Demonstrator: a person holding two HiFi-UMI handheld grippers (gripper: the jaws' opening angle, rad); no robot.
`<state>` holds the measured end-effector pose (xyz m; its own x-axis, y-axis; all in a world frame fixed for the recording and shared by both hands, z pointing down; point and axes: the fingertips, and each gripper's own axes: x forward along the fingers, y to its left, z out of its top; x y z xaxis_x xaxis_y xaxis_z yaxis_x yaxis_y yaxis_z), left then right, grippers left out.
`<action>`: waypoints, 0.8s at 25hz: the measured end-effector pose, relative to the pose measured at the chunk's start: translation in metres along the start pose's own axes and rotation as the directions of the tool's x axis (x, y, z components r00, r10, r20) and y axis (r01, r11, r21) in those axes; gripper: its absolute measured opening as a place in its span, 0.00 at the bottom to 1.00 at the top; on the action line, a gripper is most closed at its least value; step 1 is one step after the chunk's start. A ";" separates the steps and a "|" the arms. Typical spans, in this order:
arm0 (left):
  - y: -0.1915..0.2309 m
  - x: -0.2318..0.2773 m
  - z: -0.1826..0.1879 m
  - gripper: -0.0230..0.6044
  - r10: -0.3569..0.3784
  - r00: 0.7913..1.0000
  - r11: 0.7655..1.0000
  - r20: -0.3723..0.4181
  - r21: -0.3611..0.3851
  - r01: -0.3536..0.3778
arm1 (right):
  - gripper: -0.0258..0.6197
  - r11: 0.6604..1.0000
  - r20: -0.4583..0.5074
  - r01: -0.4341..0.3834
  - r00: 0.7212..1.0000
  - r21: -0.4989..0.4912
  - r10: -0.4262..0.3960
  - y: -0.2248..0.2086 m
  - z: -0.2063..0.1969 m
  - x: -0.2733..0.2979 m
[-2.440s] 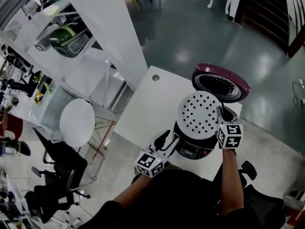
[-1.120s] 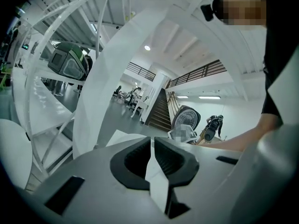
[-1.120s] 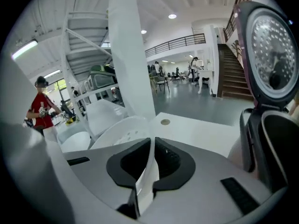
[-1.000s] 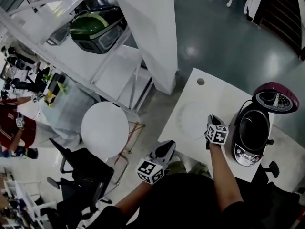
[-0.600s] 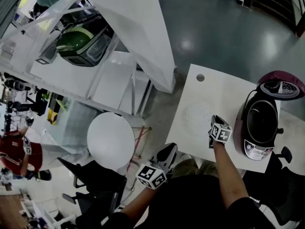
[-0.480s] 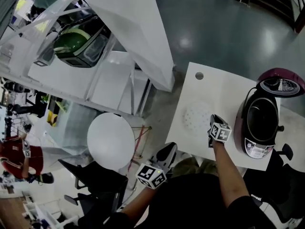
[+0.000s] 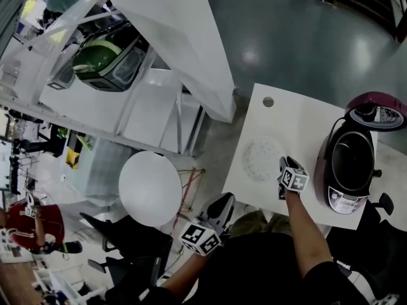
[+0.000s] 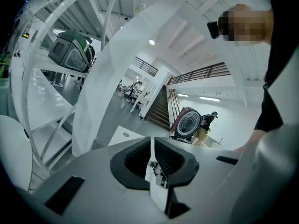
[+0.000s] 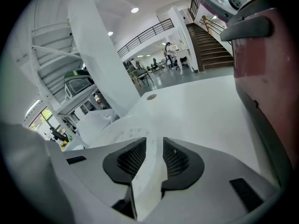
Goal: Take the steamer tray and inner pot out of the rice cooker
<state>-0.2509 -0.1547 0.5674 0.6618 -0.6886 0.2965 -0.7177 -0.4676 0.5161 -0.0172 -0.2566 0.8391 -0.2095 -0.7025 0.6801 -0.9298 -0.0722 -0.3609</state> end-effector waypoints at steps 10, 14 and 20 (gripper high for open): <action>-0.023 0.017 0.000 0.07 -0.051 0.999 0.999 0.018 -0.008 0.051 | 0.22 0.998 0.015 -0.054 0.998 -0.018 0.054 0.013 0.019 -0.039; -0.036 0.022 0.004 0.07 -0.085 0.995 0.996 0.045 -0.008 0.085 | 0.22 0.989 0.003 -0.136 0.991 -0.060 0.136 0.043 0.026 -0.068; -0.048 0.025 0.020 0.07 -0.097 0.988 0.995 0.119 0.033 0.094 | 0.14 0.937 -0.016 -0.208 0.977 -0.280 0.212 0.082 0.037 -0.141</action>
<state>-0.2039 -0.1608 0.5337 0.6976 -0.7013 0.1470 -0.6593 -0.5479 0.5148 -0.0527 -0.1895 0.6897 -0.4068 -0.6902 0.5984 -0.9125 0.2768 -0.3011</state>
